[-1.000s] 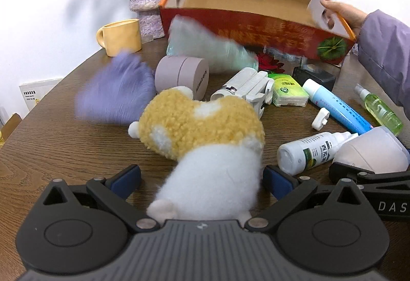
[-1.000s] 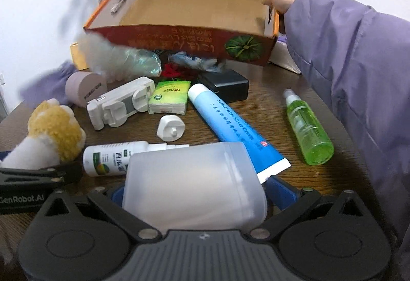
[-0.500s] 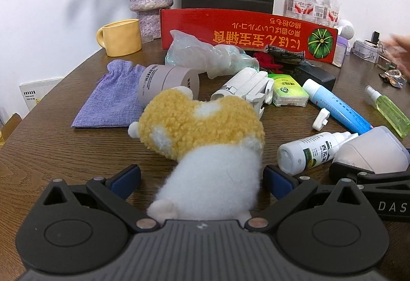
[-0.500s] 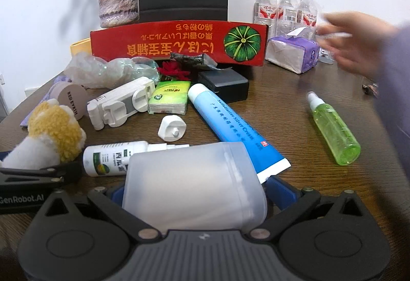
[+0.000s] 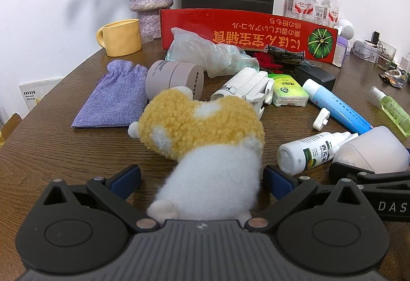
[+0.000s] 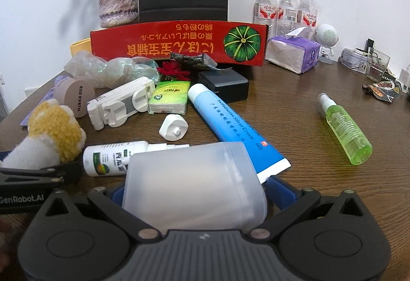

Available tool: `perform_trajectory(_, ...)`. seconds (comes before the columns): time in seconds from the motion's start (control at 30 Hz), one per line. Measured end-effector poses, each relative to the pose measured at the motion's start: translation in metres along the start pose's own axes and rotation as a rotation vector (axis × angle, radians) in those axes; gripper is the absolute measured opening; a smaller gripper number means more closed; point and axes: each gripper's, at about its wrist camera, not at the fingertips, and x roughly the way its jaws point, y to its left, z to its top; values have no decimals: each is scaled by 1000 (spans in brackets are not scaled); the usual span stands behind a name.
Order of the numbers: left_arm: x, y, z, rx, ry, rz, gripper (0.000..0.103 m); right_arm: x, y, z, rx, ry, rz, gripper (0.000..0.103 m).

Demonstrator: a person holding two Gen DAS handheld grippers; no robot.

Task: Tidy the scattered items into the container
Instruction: 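Grasp the yellow-white plush toy with the left gripper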

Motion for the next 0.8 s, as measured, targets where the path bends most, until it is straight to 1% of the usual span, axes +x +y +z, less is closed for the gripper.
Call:
perform_trajectory(0.23, -6, -1, -5, -22, 1, 29, 103, -1, 0, 0, 1, 0, 1, 103)
perform_trajectory(0.43, -12, 0, -10, -12, 0, 13, 103, 1, 3, 0, 10, -1, -9, 103)
perform_trajectory(0.6, -13, -1, -11, -11, -1, 16, 103, -7, -6, -4, -32, 2, 40, 103)
perform_trajectory(0.67, -13, -1, -11, -10, -2, 15, 103, -10, -8, -7, -28, -1, 40, 103)
perform_trajectory(0.73, -14, -1, -12, -4, -3, 13, 103, -15, -9, -10, -25, -14, 35, 101)
perform_trajectory(0.8, -14, -2, -12, 3, -5, 11, 103, -19, -9, -11, -28, -34, 55, 98)
